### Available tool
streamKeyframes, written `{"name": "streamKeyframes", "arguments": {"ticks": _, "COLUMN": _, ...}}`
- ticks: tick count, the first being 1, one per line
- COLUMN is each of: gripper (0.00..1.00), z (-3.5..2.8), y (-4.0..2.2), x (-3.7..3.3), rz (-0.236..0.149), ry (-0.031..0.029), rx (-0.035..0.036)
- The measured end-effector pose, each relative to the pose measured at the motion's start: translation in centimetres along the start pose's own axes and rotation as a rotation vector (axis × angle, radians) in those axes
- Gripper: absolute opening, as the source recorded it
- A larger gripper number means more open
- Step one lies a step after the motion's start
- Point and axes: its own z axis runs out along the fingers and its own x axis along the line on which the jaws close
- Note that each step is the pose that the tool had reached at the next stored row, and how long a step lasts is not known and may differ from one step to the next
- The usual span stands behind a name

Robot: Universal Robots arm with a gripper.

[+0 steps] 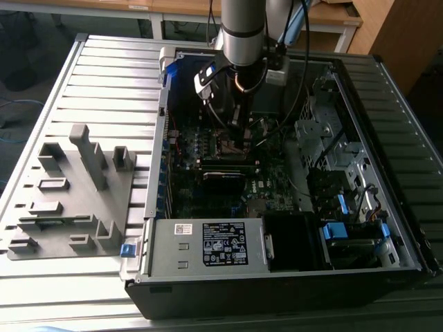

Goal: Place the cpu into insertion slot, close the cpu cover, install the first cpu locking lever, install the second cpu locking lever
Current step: 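Place the cpu into insertion slot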

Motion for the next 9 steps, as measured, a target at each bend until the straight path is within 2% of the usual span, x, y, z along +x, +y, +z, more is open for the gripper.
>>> {"name": "streamKeyframes", "arguments": {"ticks": 5, "gripper": 0.54, "z": 0.04, "y": 0.0, "x": 0.0, "rz": -0.06, "ry": 0.0213, "rx": 0.0066}}
{"name": "streamKeyframes", "arguments": {"ticks": 9, "gripper": 0.54, "z": 0.14, "y": -0.02, "x": 0.0, "rz": -0.123, "ry": 0.0319, "rx": 0.0095}}
